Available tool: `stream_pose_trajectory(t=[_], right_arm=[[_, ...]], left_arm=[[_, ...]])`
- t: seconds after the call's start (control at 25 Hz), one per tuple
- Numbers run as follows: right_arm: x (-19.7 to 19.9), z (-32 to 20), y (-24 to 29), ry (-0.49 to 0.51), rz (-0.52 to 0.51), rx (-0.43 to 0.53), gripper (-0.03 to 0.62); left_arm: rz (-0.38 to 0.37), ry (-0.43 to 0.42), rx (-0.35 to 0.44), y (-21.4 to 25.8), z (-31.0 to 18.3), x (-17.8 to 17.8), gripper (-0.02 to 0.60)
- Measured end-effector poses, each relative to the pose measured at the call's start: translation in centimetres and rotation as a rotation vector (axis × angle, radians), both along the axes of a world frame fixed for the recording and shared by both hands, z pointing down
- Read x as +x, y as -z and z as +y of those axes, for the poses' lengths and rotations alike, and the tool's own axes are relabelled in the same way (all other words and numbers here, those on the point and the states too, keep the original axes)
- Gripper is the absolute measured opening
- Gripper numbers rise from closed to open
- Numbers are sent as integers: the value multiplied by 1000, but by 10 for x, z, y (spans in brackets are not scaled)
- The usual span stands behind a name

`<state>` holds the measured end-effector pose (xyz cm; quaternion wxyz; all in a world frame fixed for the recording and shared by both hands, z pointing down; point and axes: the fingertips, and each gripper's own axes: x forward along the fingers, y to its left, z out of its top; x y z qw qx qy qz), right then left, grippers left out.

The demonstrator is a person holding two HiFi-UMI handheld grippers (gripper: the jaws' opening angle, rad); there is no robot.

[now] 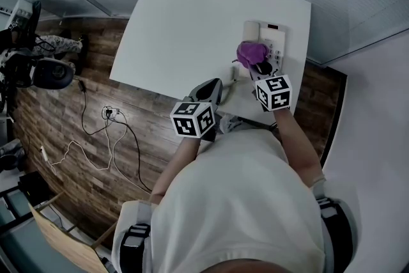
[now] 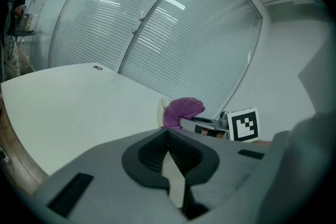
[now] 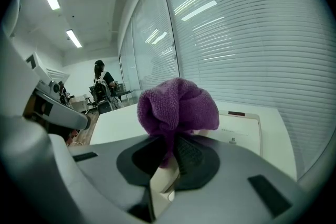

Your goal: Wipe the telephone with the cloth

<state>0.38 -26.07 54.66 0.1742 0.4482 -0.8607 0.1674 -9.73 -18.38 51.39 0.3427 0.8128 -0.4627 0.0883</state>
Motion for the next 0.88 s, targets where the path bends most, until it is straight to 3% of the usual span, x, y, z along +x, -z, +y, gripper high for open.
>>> stream_pose_trajectory(t=[0.88], right_arm=[[-8,52,-28,46,-4,-78,46]], left_arm=[[-1,-1,0,0,24,2,21]])
